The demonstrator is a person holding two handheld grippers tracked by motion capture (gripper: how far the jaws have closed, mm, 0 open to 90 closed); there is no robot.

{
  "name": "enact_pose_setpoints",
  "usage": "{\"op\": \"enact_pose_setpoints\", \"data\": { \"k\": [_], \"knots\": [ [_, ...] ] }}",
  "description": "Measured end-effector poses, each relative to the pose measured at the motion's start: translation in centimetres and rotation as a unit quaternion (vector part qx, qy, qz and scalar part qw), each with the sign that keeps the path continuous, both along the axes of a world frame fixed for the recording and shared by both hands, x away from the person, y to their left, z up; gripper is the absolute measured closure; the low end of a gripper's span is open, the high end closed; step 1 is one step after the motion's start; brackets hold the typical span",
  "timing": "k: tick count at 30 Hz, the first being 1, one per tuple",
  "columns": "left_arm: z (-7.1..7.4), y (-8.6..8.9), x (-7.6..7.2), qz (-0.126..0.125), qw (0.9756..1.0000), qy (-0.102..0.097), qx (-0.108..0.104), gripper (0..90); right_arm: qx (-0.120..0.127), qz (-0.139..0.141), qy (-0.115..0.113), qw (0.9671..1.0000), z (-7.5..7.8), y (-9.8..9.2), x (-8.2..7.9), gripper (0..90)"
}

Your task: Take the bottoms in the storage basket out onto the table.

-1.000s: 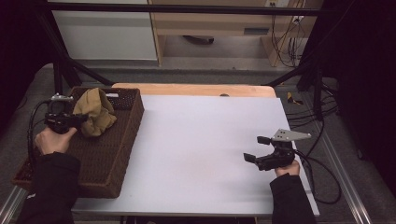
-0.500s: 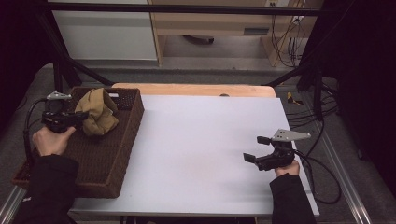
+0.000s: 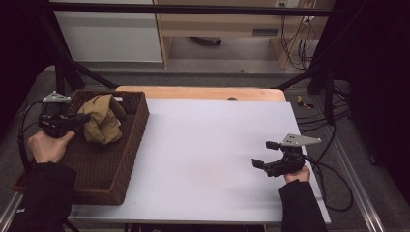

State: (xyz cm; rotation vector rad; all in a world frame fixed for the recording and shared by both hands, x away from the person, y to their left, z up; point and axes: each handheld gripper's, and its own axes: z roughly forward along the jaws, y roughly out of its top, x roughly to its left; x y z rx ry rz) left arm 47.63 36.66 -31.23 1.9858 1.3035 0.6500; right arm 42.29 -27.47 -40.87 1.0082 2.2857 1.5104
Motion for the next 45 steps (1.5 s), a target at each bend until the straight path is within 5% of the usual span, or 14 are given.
{"op": "enact_pose_setpoints", "data": {
  "k": [45],
  "knots": [
    [3.8, 0.2, -2.5, -0.027, 0.9991, -0.030, -0.009, 86.5, -0.001, 0.001, -0.001, 1.0000, 0.0, 0.0, 0.0, 4.2]
  ]
}}
